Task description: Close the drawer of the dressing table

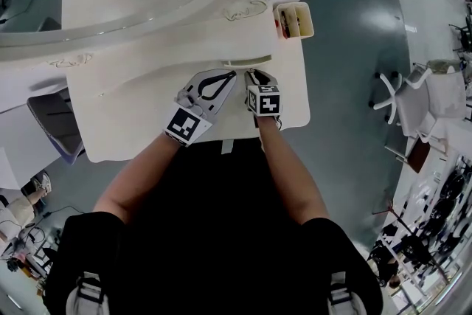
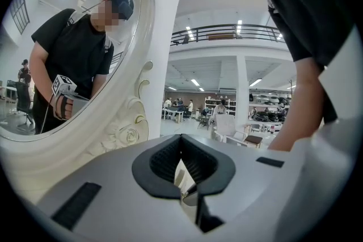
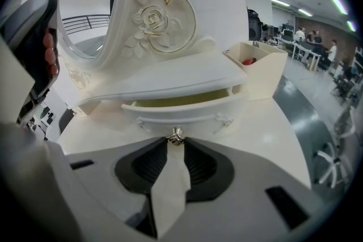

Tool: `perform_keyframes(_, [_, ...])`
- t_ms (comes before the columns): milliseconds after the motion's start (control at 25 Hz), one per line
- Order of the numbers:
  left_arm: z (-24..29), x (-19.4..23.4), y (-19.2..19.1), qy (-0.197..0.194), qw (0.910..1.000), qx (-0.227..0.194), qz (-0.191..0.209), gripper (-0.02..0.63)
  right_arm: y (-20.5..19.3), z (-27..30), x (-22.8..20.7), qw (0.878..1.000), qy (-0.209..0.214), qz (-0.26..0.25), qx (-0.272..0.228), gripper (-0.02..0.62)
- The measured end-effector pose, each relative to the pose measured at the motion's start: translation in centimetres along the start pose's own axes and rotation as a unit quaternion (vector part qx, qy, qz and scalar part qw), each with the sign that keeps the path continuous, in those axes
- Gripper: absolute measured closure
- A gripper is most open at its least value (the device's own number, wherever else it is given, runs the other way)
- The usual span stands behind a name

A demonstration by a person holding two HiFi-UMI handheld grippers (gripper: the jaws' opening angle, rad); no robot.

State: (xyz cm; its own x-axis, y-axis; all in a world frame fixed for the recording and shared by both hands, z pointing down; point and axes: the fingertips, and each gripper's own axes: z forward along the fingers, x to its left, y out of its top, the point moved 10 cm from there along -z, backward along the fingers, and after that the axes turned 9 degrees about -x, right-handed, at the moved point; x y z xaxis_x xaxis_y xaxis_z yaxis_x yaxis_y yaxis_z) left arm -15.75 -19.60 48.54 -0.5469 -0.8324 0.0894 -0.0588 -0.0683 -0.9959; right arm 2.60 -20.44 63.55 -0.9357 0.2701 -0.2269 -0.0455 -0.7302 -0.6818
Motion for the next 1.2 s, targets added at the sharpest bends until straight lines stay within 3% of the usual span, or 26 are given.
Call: perform_keyframes(1200, [-1.7,1.5,0.1,0.037,0.9993,0.001,-0.004,0.612,2.6,3.2,-0.8,1.0,-0.003,-0.006,-0.008,0.499])
